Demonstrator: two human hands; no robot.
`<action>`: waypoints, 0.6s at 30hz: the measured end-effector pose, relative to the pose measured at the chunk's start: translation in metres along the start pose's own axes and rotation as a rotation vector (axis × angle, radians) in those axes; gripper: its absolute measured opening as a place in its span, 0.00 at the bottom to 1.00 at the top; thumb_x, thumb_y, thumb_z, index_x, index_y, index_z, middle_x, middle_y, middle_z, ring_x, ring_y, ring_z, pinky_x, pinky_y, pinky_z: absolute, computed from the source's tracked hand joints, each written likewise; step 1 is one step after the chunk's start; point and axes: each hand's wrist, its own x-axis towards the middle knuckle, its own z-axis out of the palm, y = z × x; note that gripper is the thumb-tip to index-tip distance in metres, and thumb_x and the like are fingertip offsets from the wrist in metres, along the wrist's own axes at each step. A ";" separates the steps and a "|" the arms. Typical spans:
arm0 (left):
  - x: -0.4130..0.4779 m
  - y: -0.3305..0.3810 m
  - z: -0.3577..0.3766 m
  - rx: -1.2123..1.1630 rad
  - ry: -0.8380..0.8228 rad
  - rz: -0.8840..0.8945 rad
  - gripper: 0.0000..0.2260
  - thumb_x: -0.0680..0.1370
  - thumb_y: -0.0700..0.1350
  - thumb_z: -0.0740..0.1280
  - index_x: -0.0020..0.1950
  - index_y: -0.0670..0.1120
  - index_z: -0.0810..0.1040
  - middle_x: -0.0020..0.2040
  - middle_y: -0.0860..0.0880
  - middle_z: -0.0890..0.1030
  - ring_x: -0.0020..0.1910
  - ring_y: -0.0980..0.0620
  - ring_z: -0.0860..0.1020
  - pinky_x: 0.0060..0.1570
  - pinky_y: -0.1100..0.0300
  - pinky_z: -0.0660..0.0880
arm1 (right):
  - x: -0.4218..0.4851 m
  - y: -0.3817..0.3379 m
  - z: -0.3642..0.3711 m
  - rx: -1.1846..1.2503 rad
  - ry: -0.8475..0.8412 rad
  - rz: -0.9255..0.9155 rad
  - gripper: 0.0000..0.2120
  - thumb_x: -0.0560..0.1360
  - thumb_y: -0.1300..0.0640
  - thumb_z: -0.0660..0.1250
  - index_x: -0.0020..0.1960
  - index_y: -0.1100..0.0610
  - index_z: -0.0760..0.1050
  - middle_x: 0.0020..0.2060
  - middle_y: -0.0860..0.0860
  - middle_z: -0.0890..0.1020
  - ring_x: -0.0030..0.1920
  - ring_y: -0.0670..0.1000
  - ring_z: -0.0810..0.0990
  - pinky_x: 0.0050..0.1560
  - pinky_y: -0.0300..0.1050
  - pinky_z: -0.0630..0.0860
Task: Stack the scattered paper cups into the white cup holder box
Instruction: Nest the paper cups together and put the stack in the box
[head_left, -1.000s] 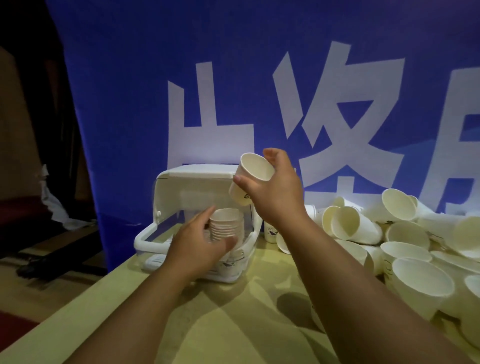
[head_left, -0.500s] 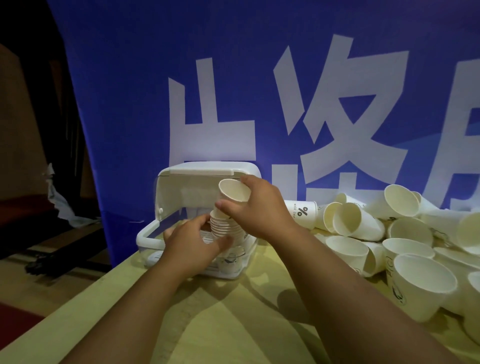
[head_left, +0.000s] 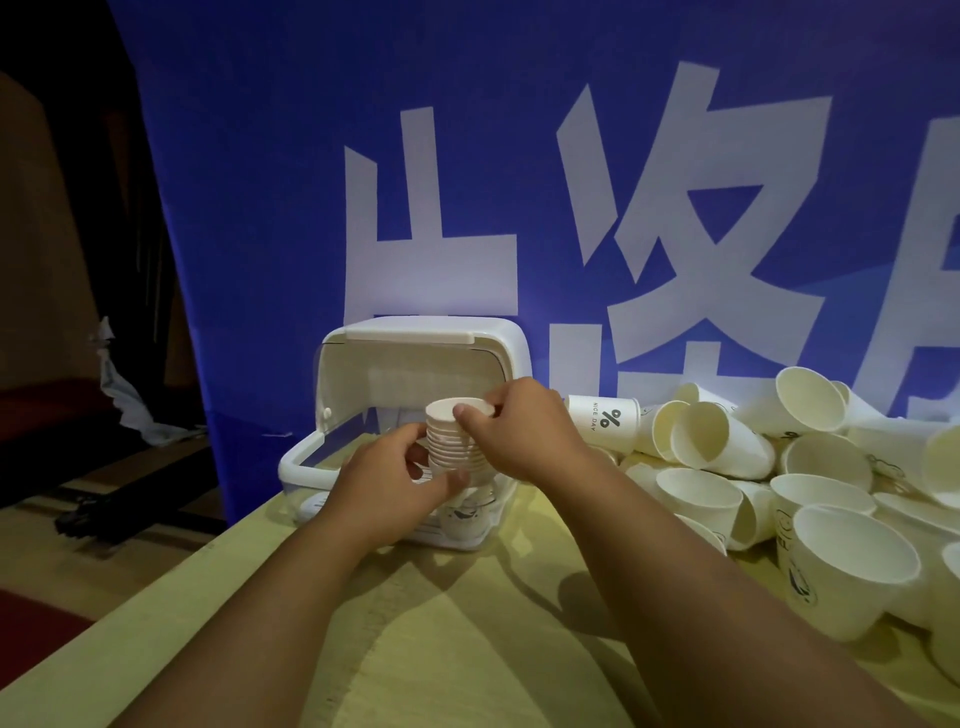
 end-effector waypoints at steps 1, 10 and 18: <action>0.000 0.000 0.000 0.004 0.002 0.000 0.24 0.74 0.59 0.76 0.68 0.59 0.74 0.56 0.60 0.80 0.53 0.58 0.80 0.55 0.57 0.79 | 0.000 0.000 0.000 -0.017 -0.009 0.009 0.21 0.78 0.40 0.66 0.51 0.59 0.81 0.40 0.52 0.80 0.42 0.53 0.77 0.31 0.40 0.62; -0.001 0.000 -0.003 -0.024 -0.003 -0.014 0.25 0.74 0.59 0.76 0.68 0.60 0.73 0.57 0.60 0.80 0.58 0.54 0.80 0.60 0.50 0.80 | -0.006 -0.005 -0.011 -0.070 -0.035 0.020 0.21 0.78 0.42 0.68 0.62 0.56 0.78 0.53 0.54 0.82 0.54 0.55 0.79 0.44 0.42 0.72; -0.017 0.028 -0.002 -0.078 0.278 0.081 0.24 0.70 0.62 0.75 0.59 0.61 0.67 0.51 0.60 0.74 0.57 0.49 0.73 0.60 0.42 0.75 | -0.037 0.017 -0.070 -0.187 0.016 0.041 0.06 0.80 0.53 0.69 0.50 0.55 0.81 0.44 0.51 0.82 0.43 0.50 0.78 0.39 0.40 0.72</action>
